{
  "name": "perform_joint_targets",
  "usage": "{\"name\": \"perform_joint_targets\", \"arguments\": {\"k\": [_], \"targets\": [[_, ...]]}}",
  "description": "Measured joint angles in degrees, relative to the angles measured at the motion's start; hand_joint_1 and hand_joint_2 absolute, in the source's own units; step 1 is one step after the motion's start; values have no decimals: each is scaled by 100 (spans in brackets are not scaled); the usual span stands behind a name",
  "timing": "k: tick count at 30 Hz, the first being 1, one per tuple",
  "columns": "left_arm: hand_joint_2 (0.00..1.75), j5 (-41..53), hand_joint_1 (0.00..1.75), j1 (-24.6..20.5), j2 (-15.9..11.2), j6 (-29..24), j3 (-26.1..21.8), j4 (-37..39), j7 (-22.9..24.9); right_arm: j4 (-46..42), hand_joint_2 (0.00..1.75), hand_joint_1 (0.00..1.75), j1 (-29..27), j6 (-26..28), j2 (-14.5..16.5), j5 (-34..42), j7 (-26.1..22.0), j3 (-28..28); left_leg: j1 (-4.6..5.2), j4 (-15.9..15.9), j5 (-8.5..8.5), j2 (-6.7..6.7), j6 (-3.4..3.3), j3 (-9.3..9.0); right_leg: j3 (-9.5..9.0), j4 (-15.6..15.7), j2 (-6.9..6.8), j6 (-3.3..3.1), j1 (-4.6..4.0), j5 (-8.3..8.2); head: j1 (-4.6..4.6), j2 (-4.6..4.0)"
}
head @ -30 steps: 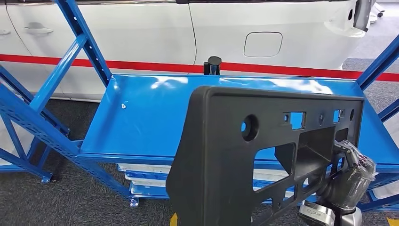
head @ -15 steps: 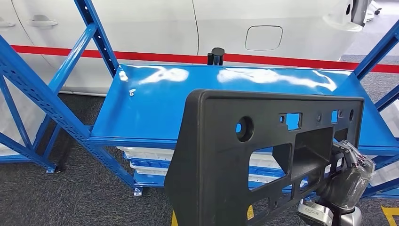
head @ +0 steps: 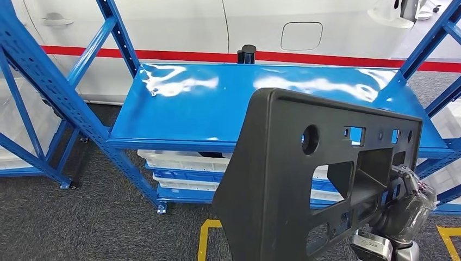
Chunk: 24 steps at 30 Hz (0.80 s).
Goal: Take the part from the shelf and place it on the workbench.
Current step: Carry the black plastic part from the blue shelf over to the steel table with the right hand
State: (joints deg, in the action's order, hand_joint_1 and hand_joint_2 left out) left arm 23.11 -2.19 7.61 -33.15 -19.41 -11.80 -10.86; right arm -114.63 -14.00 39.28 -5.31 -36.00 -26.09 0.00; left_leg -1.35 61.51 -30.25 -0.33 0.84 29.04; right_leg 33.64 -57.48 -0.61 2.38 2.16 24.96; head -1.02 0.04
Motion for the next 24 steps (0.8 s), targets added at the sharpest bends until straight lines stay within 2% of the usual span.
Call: {"name": "perform_joint_targets", "arguments": {"k": [1, 2, 4, 5, 6, 7, 8, 9, 10, 11, 12, 13, 14, 16, 17, 18, 19, 20, 21, 22, 24], "targets": [[175, 1, 0, -4, -1, 1, 0, 0, -8, 2, 175, 166, 0, 0, 1, 4, 1, -1, 9, -255, -34, -10, -5, -141, 43, -29, -3, 50, -8, -34, 3, 0], [175, 1, 0, -7, -2, 3, 0, 0, -16, 3, 175, 166, 0, 0, 3, 11, 2, -2, 36, -379, -82, -21, -34, -185, 73, -36, -7, 105, -16, -76, 5, 0], [175, -13, 0, -1, -7, 7, -7, 3, -22, 8, 175, 166, -7, 0, 6, 38, 9, 0, 80, -403, -28, -13, -162, -100, 113, -8, -14, 209, -17, -165, 9, 0], [175, -23, 0, -1, -10, 8, -15, 5, -23, 14, 175, 166, -14, 0, 6, 56, 19, 1, 94, -410, 30, 3, -249, -43, 162, -27, -11, 230, -8, -141, 7, 1], [175, -36, 0, -1, -11, 8, -25, 7, -22, 20, 175, 166, -22, 0, 5, 76, 32, 2, 98, -424, 100, 19, -329, 30, 232, -123, -6, 220, -2, -25, 12, 1], [175, -46, 0, 2, -13, 8, -39, 9, -21, 27, 175, 166, -30, 0, 4, 91, 50, 1, 100, -437, 181, 38, -396, 124, 335, -348, 0, 185, 6, 200, 15, 1], [175, -50, 0, 2, -14, 9, -51, 9, -20, 33, 175, 166, -38, 0, 3, 100, 65, 0, 110, -435, 254, 50, -434, 215, 436, -675, 7, 141, 0, 487, 20, 1], [175, -53, 0, 6, -14, 9, -62, 11, -20, 40, 175, 166, -44, 0, 2, 106, 77, -1, 122, -433, 328, 57, -457, 314, 521, -1056, 13, 116, -15, 750, 25, 0], [175, -54, 0, 10, -13, 10, -71, 13, -20, 49, 175, 166, -51, 0, 3, 107, 84, -2, 138, -430, 404, 67, -468, 404, 572, -1415, 19, 119, -31, 925, 25, 0], [175, -54, 0, 11, -12, 10, -75, 14, -20, 58, 175, 166, -56, 0, 3, 107, 86, -2, 156, -425, 479, 74, -475, 494, 548, -1637, 24, 149, -49, 964, 26, 0], [175, -54, 0, 12, -11, 10, -78, 15, -20, 66, 175, 166, -60, 0, 3, 107, 87, -2, 176, -420, 554, 79, -478, 581, 433, -1680, 27, 190, -66, 896, 25, 0], [175, -54, 0, 12, -11, 10, -79, 15, -20, 70, 175, 166, -62, 0, 3, 107, 87, -2, 194, -417, 627, 80, -476, 661, 220, -1524, 29, 220, -82, 771, 25, 0], [175, -54, 0, 12, -9, 10, -80, 15, -20, 72, 175, 166, -62, 0, 3, 107, 88, -2, 208, -415, 699, 79, -470, 737, -86, -1183, 30, 221, -105, 660, 24, 0], [175, -55, 0, 10, -3, 11, -81, 15, -20, 72, 175, 166, -54, 0, 2, 106, 89, -2, 238, -411, 827, 72, -434, 833, -762, -256, 31, 118, -173, 673, 17, 1], [175, -55, 0, 10, 0, 11, -81, 16, -20, 73, 175, 166, -56, 0, 2, 105, 88, -2, 247, -416, 892, 72, -411, 854, -973, 86, 33, 55, -205, 730, 13, 1], [175, -56, 0, 10, 2, 12, -82, 17, -20, 74, 175, 166, -58, 0, 1, 104, 87, -2, 251, -427, 955, 72, -383, 864, -1071, 279, 34, -2, -234, 777, 9, 1], [175, -56, 0, 16, -1, 12, -83, 20, -20, 76, 175, 166, -64, 0, 1, 103, 87, -2, 253, -444, 1022, 72, -352, 873, -1057, 329, 35, -46, -233, 759, 6, 1], [175, -56, 0, 21, -6, 11, -85, 26, -20, 79, 175, 166, -67, 0, 2, 103, 87, -1, 242, -439, 1016, 60, -318, 894, -1008, 323, 26, -84, -211, 705, 8, 1], [175, -55, 0, 28, -11, 11, -86, 33, -20, 81, 175, 166, -68, 0, 2, 104, 87, 0, 229, -371, 898, 46, -280, 929, -955, 318, 16, -140, -185, 643, 5, 1], [175, -54, 0, 35, -18, 13, -87, 40, -20, 83, 175, 166, -71, 0, 5, 106, 88, 0, 212, -199, 660, 32, -241, 984, -890, 322, 5, -192, -152, 570, 0, 0], [175, -33, 0, 40, -26, 22, -86, 47, -23, 85, 175, 166, -81, 0, 11, 110, 90, -3, 160, 460, 8, 19, -166, 1125, -734, 313, -8, -255, -138, 433, -8, 0]]}}
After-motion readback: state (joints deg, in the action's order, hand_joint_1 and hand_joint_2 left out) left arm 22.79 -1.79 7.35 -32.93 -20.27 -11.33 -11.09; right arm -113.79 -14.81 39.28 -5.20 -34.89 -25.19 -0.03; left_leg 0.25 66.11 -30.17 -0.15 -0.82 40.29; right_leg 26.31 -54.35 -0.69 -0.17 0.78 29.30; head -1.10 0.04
